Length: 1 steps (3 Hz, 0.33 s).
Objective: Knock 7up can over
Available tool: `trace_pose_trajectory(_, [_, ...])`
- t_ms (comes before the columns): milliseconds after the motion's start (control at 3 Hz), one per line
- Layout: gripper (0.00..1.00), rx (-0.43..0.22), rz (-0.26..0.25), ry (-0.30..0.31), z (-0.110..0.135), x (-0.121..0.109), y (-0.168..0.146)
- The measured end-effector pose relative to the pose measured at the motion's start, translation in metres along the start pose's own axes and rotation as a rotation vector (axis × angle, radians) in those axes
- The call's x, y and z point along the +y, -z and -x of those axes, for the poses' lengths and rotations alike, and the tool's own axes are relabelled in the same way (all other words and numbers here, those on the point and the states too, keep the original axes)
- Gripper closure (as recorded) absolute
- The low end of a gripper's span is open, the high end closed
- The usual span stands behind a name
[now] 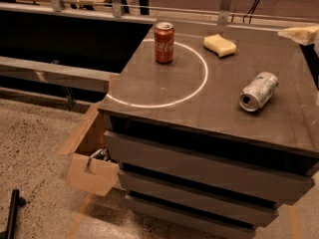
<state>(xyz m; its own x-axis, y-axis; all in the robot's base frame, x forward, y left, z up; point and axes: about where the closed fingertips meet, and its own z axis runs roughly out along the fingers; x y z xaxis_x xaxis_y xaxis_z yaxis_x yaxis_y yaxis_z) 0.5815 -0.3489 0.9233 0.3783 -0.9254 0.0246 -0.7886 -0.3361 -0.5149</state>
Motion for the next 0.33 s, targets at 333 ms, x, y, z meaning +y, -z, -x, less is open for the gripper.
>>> trace_pose_trajectory(333, [0.0, -0.001, 0.002, 0.003, 0.0005, 0.0001, -0.0008])
